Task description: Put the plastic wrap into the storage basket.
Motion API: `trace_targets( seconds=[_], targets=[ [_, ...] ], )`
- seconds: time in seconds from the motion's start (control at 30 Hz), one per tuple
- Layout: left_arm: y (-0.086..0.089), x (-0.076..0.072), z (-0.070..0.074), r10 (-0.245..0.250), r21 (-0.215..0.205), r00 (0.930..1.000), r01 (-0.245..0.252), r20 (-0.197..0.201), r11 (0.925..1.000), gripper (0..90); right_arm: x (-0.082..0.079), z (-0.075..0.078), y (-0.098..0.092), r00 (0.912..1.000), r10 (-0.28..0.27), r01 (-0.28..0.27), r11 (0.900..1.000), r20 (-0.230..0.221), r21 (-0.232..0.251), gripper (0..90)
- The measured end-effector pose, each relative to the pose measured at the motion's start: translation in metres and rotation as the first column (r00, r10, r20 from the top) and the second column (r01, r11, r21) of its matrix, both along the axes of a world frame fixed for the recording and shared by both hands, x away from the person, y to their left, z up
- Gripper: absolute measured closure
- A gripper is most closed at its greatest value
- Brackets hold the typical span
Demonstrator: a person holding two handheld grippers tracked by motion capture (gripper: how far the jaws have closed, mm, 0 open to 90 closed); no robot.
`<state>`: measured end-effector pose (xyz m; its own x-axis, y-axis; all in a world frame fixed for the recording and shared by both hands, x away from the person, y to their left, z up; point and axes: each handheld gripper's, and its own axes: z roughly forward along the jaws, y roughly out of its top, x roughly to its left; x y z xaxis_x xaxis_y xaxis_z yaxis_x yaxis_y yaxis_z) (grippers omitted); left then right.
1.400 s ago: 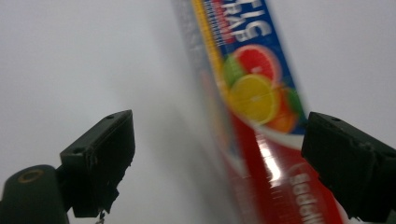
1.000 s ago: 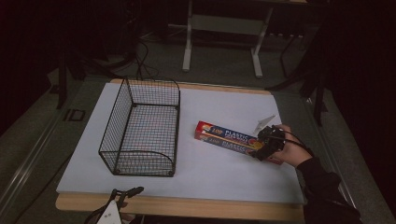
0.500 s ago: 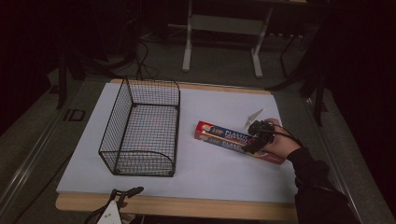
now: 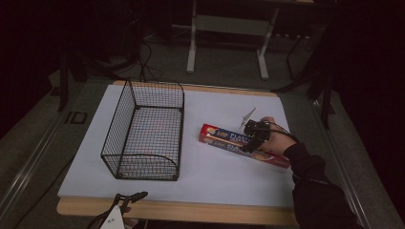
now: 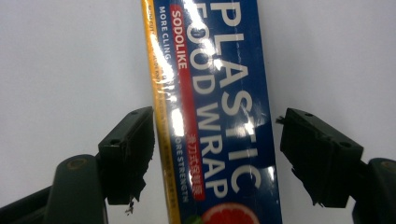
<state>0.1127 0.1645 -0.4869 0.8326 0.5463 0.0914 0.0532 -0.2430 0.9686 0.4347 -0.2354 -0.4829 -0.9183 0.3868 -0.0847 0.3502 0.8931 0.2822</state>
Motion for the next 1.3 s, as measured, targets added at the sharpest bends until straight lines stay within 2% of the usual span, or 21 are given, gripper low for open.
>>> trace_targets(
  seconds=[0.3,0.63,0.77,0.9,0.97,1.1,1.23,1.3],
  targets=[
    [0.0,0.0,0.0,-0.012,0.002,0.9999,0.012,-0.003,0.9999,0.1,0.011,-0.011,0.014,0.9967,0.048,-0.051,0.998,-0.066,-0.045,28.9],
    [0.0,0.0,-0.001,-0.019,-0.004,0.9998,0.019,-0.011,0.9998,0.1,0.02,-0.025,0.021,0.9866,0.04,-0.055,0.994,-0.158,-0.091,35.9],
    [0.0,0.0,-0.001,-0.023,0.001,0.9996,0.023,-0.014,0.9997,0.1,0.021,-0.025,0.025,0.9849,0.041,-0.063,0.99,-0.168,-0.126,37.5],
    [0.0,0.0,-0.001,-0.021,0.001,0.9997,0.021,-0.009,0.9998,0.1,0.02,-0.023,0.026,0.9853,0.045,-0.069,0.988,-0.165,-0.141,39.4],
    [0.0,0.0,-0.001,-0.02,0.0,0.9998,0.02,-0.008,0.9998,0.1,0.02,-0.022,0.027,0.9806,0.021,-0.046,0.991,-0.195,-0.125,40.0],
    [0.0,0.0,-0.001,-0.019,0.0,0.9998,0.019,-0.008,0.9998,0.1,0.015,-0.012,0.027,0.9847,0.014,-0.029,0.996,-0.174,-0.082,40.1],
    [0.0,0.0,-0.001,-0.018,0.001,0.9998,0.018,-0.007,0.9998,0.1,0.013,0.002,0.031,0.9815,-0.066,0.058,0.997,-0.18,-0.049,40.1],
    [0.0,0.0,0.0,-0.018,0.001,0.9998,0.018,-0.006,0.9998,0.1,0.011,0.008,0.034,0.978,-0.087,0.081,0.996,-0.19,-0.042,40.1]
  ],
)
